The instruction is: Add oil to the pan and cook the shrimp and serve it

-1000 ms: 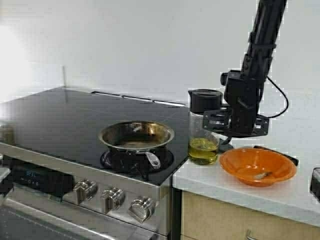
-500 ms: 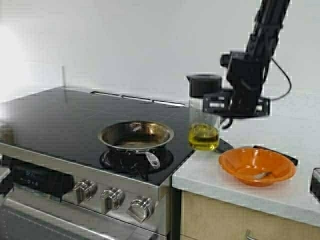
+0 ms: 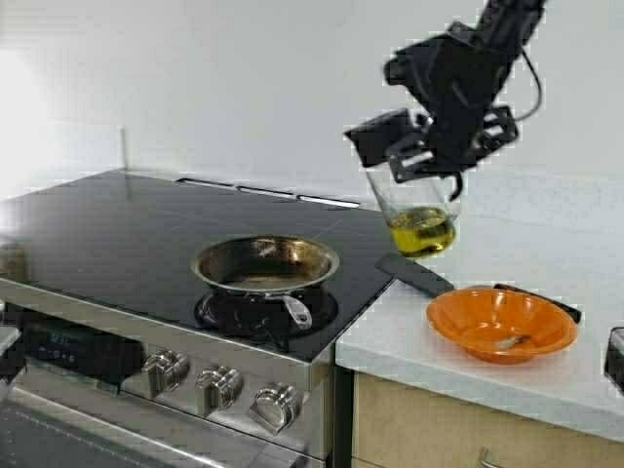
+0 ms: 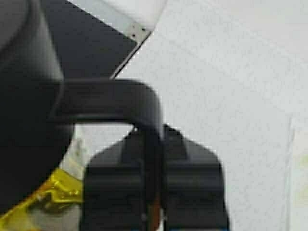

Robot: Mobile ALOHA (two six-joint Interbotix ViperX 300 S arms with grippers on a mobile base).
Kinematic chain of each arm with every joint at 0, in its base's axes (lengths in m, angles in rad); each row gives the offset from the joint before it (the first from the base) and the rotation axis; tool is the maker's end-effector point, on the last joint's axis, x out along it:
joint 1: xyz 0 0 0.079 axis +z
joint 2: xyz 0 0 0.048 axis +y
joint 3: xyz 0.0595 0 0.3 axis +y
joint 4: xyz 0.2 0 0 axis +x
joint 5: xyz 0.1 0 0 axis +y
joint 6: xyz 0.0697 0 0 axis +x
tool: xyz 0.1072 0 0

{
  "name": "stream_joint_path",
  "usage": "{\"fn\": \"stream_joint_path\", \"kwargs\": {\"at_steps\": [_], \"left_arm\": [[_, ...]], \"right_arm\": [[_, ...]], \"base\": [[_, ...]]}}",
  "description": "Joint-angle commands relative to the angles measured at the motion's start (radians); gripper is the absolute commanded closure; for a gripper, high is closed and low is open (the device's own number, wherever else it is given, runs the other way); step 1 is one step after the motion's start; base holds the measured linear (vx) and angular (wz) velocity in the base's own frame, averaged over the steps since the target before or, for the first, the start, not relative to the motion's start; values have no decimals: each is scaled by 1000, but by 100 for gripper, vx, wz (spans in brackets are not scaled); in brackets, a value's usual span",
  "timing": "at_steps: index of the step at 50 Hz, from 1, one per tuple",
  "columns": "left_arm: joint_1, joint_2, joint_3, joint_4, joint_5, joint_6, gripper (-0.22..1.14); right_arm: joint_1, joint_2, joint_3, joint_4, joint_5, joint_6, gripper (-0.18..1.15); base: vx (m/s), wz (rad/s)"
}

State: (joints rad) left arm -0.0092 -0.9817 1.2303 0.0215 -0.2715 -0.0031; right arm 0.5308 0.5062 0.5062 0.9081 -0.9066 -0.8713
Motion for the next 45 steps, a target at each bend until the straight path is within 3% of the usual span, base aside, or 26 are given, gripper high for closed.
{"fn": "stream_joint_path", "kwargs": {"at_steps": [1, 20, 45], "left_arm": [[2, 6, -6, -2, -5, -3, 89], [0, 6, -2, -2, 3, -15, 89], [0, 5, -2, -2, 8, -17, 89]], "right_arm": [[26, -55, -67, 48, -3, -55, 90], [43, -37, -149, 123, 48, -141, 90], [117, 64, -344, 313, -6, -738, 90]], "base": [[0, 0], [0, 0], [0, 0]]}}
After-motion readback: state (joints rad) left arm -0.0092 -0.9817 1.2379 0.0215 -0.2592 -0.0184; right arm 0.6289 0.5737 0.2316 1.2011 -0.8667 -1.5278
